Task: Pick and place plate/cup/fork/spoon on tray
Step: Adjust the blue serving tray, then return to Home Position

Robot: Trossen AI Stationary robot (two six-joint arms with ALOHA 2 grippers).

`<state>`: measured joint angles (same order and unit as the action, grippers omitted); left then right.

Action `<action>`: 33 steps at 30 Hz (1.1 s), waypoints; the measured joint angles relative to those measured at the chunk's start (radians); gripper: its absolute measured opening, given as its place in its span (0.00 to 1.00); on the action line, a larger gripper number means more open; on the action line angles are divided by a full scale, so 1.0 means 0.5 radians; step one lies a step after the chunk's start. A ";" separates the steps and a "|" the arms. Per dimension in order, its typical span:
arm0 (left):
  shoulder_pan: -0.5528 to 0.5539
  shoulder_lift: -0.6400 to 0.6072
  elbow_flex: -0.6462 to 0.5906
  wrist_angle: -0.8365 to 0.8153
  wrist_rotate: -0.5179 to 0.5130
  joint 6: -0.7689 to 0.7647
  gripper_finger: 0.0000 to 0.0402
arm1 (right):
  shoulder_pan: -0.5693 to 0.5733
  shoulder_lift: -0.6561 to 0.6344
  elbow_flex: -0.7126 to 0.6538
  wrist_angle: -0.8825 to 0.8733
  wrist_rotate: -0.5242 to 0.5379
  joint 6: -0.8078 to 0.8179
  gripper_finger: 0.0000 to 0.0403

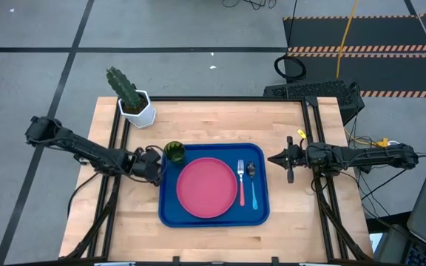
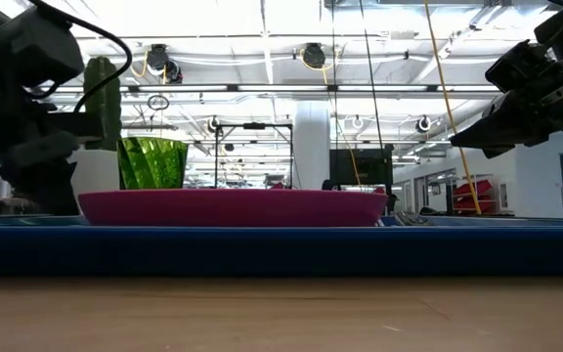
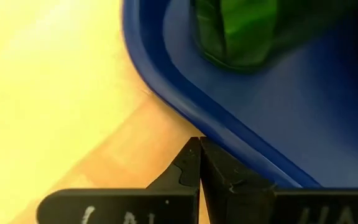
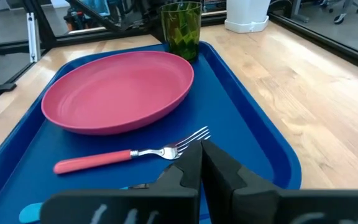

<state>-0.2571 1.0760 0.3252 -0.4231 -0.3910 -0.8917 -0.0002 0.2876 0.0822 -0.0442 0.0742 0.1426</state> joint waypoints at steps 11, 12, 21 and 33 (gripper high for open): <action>0.166 -0.003 0.003 0.191 -0.104 0.189 0.01 | 0.000 0.001 0.000 -0.005 0.000 0.000 0.00; 0.181 -0.003 0.003 0.185 -0.104 0.198 0.01 | 0.000 0.003 0.001 -0.008 0.001 0.000 0.00; 0.208 -0.009 0.003 0.063 0.058 0.164 0.01 | 0.000 0.004 0.002 -0.065 0.001 0.003 0.00; 0.017 -0.375 0.003 0.058 0.151 0.273 0.01 | 0.000 0.003 -0.002 -0.009 -0.003 0.057 0.00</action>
<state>-0.2486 0.8885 0.3267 -0.3941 -0.3157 -0.7552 -0.0002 0.2890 0.0811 -0.0485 0.0726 0.1709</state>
